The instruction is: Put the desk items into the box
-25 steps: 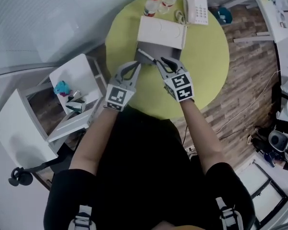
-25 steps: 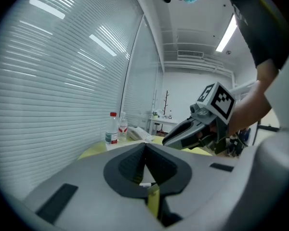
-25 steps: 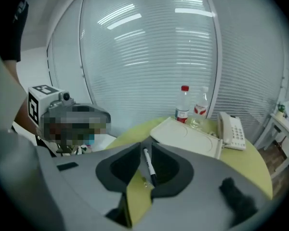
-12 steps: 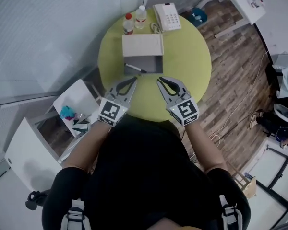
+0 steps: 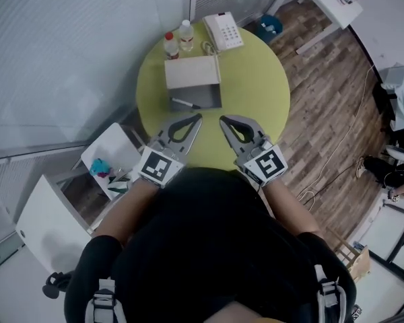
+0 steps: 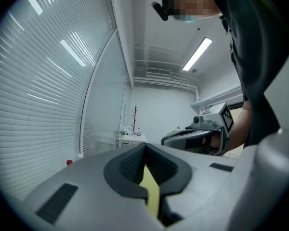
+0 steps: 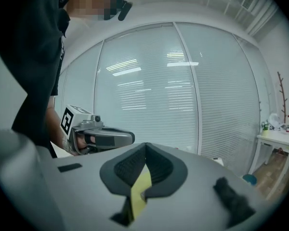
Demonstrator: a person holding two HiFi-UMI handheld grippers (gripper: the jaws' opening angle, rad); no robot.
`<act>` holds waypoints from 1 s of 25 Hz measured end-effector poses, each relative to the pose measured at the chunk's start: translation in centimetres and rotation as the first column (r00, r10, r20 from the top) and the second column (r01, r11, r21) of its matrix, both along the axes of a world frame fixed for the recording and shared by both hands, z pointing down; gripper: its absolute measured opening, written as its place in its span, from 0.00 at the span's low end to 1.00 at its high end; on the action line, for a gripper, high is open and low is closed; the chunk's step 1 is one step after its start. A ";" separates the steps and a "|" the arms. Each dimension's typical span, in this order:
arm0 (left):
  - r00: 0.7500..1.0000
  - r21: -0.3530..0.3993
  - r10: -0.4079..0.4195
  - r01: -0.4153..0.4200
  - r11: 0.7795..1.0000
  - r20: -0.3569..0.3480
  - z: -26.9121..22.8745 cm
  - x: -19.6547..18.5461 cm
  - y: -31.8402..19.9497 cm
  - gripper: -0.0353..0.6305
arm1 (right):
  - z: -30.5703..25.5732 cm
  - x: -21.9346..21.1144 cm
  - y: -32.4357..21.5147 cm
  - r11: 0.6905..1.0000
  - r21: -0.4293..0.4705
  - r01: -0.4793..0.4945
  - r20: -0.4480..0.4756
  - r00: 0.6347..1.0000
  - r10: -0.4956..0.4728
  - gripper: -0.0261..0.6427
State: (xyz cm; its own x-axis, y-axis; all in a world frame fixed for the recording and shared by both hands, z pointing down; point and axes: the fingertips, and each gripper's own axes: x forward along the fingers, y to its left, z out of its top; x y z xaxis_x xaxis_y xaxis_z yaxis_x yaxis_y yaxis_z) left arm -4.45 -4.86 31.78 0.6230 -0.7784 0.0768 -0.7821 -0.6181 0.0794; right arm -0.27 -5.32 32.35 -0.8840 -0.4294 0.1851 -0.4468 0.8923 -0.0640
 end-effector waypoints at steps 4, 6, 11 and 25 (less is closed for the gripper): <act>1.000 0.015 -0.016 0.016 1.000 -0.011 -1.6 1.1 -0.7 0.07 | -2.7 0.1 -0.7 0.998 0.046 0.032 0.045 0.998 -0.034 0.06; 0.999 0.028 -0.032 0.032 0.999 -0.006 -2.2 1.6 -1.2 0.07 | -3.4 0.1 -1.1 0.996 0.066 0.059 0.045 0.997 -0.062 0.06; 0.998 0.045 -0.070 0.070 0.997 -0.006 -2.9 2.3 -1.7 0.07 | -3.8 0.2 -1.5 0.990 0.083 0.117 0.041 0.992 -0.121 0.06; 0.989 0.053 -0.150 0.150 0.987 -0.001 -3.6 3.3 -1.3 0.07 | -3.7 1.0 -1.6 0.980 0.071 0.186 0.062 0.980 -0.191 0.06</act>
State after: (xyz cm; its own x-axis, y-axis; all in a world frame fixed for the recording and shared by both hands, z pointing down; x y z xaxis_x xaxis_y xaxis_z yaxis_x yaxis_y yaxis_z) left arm -1.16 -6.17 28.22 0.4987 -0.8660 0.0349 -0.8664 -0.4971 0.0469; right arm 0.76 -6.91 28.70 -0.9597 -0.2629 0.0989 -0.2667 0.9634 -0.0278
